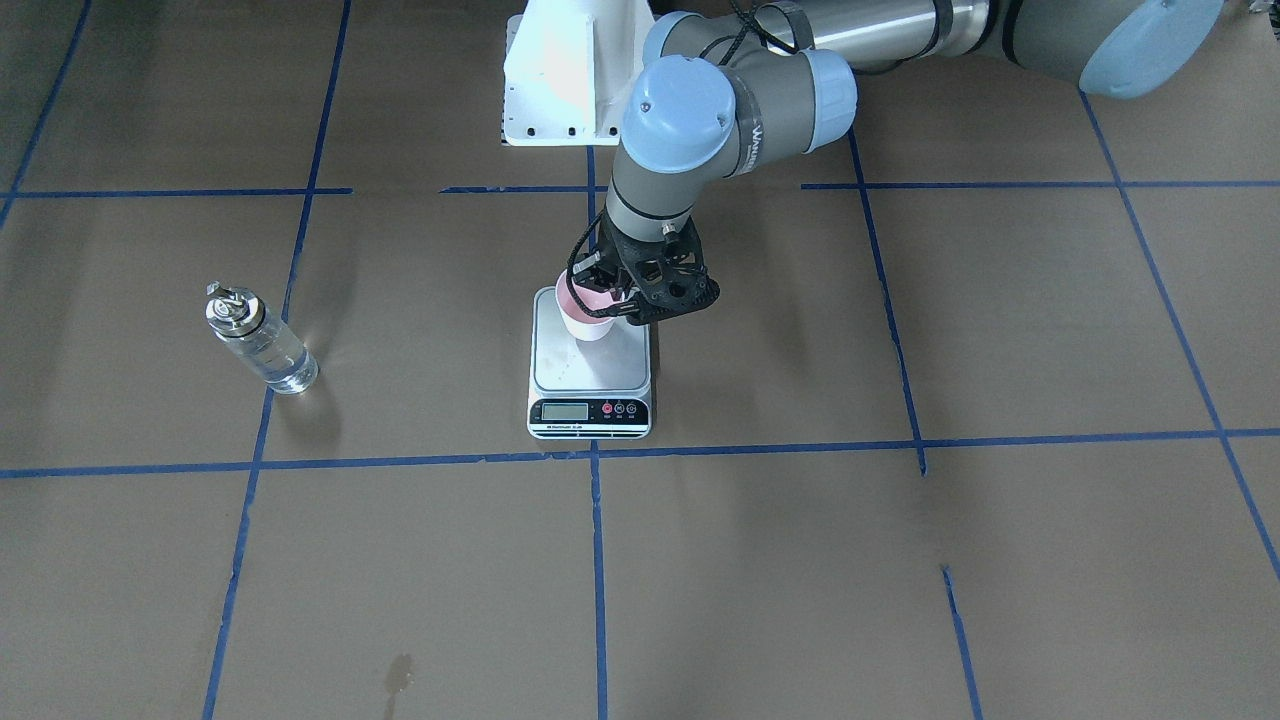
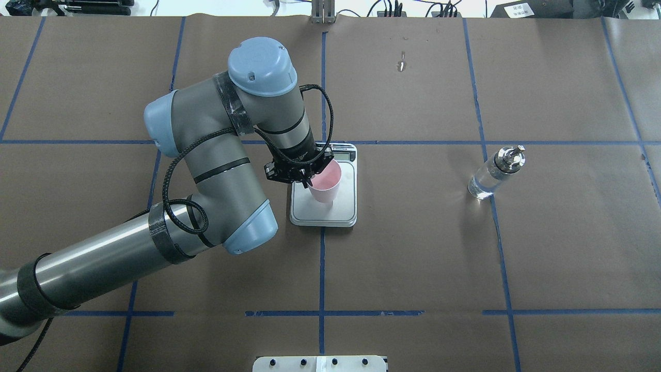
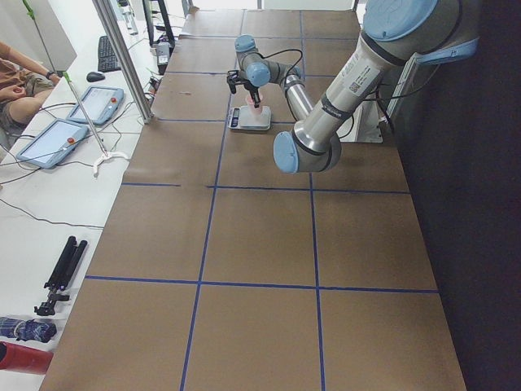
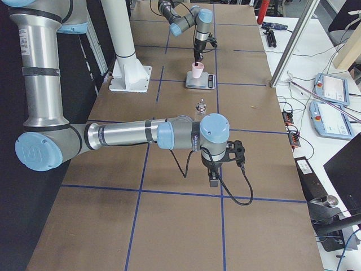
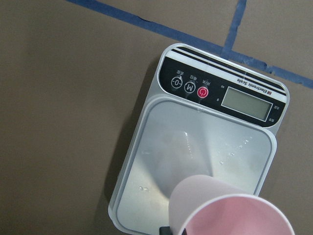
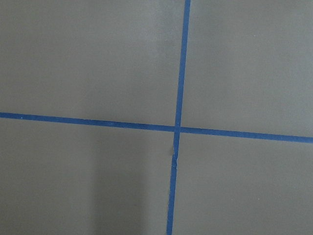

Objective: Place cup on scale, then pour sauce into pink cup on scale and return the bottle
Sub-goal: 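Lower the pink cup onto the scale and open the left gripper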

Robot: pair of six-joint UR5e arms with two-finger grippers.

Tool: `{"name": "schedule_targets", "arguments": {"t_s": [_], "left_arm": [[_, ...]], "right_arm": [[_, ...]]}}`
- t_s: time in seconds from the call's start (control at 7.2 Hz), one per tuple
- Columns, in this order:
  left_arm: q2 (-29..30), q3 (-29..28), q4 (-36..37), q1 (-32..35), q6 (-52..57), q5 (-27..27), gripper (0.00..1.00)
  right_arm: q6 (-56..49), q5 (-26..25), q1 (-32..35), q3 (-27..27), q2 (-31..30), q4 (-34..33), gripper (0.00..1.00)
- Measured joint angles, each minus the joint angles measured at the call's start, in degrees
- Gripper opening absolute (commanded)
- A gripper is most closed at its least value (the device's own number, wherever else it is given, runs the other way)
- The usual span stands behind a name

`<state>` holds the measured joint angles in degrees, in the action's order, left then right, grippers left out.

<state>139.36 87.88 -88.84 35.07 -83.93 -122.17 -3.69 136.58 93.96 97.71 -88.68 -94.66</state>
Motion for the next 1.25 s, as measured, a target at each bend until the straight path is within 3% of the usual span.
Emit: {"name": "schedule_targets", "arguments": {"t_s": [0.83,0.97,1.11,1.25], "left_arm": [[-0.32,-1.05,-1.33,-0.61,0.13,0.06,0.00],[-0.34,-1.09,-1.33,-0.64,0.16,0.08,0.24],[-0.34,-1.12,-1.44,-0.64,0.19,0.08,0.82],[-0.34,-1.13,-1.96,-0.61,0.22,0.13,1.00]], "right_arm": [[0.00,-0.04,0.00,-0.31,0.00,0.00,1.00],[0.00,-0.04,0.00,-0.32,0.00,0.00,1.00],[0.00,-0.06,0.00,-0.32,0.00,0.00,1.00],[0.02,-0.08,0.00,-0.35,0.02,0.00,1.00]]}}
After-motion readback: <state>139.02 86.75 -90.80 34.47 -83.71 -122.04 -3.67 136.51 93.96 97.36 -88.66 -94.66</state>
